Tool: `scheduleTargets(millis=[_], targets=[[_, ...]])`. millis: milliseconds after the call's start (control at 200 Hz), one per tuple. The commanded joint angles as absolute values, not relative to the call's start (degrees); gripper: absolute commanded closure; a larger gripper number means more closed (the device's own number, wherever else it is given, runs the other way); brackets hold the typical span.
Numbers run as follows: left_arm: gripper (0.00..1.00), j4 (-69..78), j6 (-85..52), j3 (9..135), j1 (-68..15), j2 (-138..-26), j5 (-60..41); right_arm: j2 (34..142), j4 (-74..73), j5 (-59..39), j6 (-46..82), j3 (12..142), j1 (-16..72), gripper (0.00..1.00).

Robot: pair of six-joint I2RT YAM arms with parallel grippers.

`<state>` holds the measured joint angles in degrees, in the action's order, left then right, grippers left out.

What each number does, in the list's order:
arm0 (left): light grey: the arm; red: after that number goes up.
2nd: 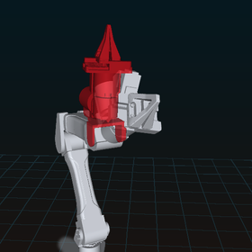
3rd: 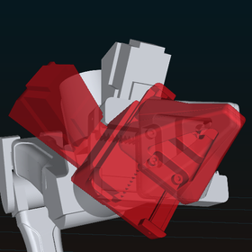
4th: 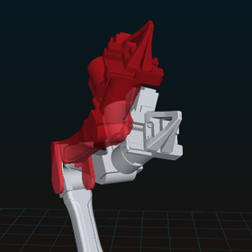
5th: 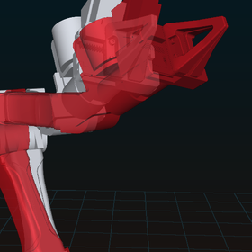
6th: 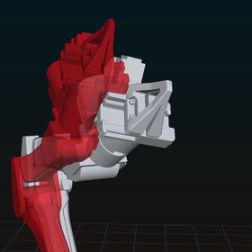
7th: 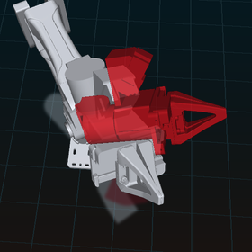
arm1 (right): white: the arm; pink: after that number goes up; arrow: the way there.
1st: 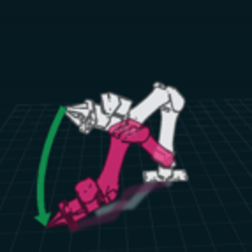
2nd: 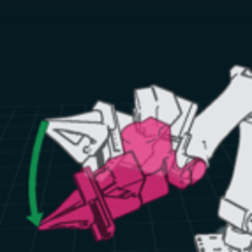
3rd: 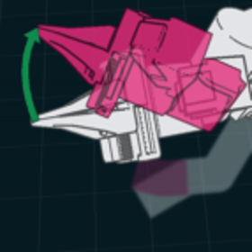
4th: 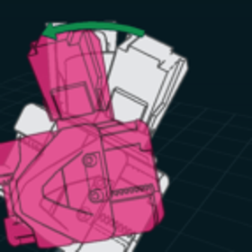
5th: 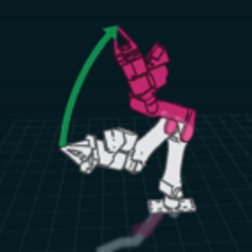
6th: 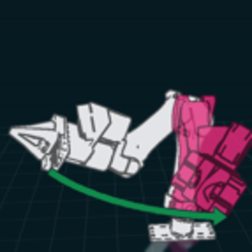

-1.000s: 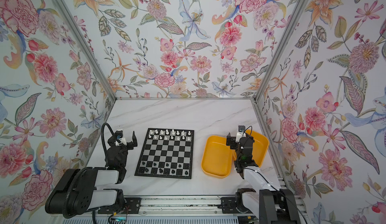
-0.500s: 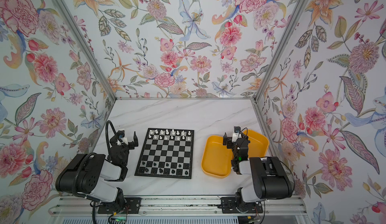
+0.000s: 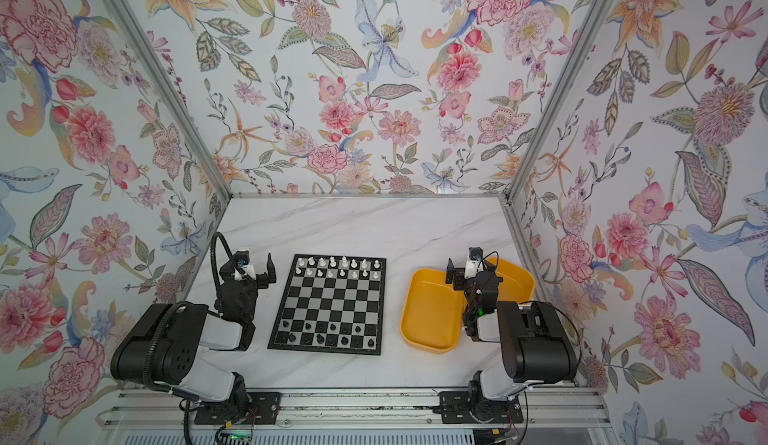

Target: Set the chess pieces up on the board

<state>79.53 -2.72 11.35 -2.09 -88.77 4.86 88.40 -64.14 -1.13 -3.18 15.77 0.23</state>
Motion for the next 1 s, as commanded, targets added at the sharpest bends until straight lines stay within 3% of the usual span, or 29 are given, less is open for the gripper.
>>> scheduleTargets(millis=[0, 355, 996], targets=[[0.01, 79.89, -2.11, 11.91, -1.58, -89.03, 4.48, 88.66, -62.92, -1.93, -1.67, 16.96, -0.03, 0.01], [0.01, 79.30, -0.11, 12.32, -4.06, -89.06, 9.26, 88.64, -62.86, -1.23, -1.99, 17.01, 0.21, 0.01], [0.01, 79.44, -0.09, 12.22, -4.05, -89.04, 9.26, 88.73, -62.52, -1.85, -1.69, 17.29, -0.02, 0.01]])
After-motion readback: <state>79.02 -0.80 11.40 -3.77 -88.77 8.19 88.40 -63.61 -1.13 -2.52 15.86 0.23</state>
